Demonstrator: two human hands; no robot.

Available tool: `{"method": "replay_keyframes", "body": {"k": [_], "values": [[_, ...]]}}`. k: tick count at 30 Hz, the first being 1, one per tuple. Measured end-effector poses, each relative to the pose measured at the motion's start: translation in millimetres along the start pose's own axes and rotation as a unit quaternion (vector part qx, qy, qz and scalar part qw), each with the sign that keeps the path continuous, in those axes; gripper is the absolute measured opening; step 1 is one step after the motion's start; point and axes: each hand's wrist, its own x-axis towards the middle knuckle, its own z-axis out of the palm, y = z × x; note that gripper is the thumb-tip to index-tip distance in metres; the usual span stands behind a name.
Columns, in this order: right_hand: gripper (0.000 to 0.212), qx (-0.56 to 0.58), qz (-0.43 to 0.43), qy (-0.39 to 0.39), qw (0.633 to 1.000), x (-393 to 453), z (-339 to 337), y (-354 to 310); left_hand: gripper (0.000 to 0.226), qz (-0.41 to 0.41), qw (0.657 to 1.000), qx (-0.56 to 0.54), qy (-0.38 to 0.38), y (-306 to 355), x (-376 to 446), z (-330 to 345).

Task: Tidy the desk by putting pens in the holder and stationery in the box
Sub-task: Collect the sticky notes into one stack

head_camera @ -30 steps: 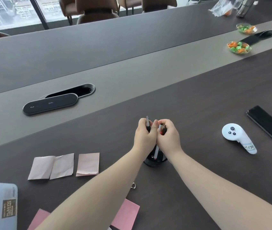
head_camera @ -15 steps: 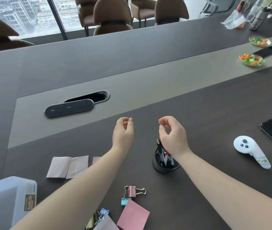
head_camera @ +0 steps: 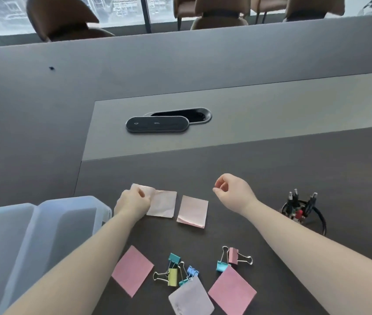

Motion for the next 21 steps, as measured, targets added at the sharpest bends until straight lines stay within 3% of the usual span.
{"method": "replay_keyframes", "body": {"k": [4, 7, 10, 16, 21], "values": [[0.038, -0.081, 0.047, -0.075, 0.993, 11.7, 26.7, -3.8, 0.051, -0.005, 0.999, 0.008, 0.034, -12.5, 11.8, 8.2], [0.053, -0.120, 0.051, -0.078, 0.988, 16.2, 46.4, -9.2, 0.071, -0.017, 0.997, -0.003, 0.069, -14.0, 15.3, 13.3], [0.061, -0.177, 0.048, -0.075, 0.980, 15.1, 60.1, -17.5, 0.070, -0.025, 0.995, -0.046, 0.082, -15.1, 19.1, 16.6], [0.057, -0.212, 0.058, -0.082, 0.972, 15.1, 66.8, -21.7, 0.069, -0.034, 0.997, 0.010, 0.076, -18.4, 25.9, 11.8], [0.027, -0.212, 0.074, -0.112, 0.968, 13.1, 61.8, -15.4, 0.047, -0.054, 0.996, 0.059, 0.043, -13.1, 24.0, 6.1]]}}
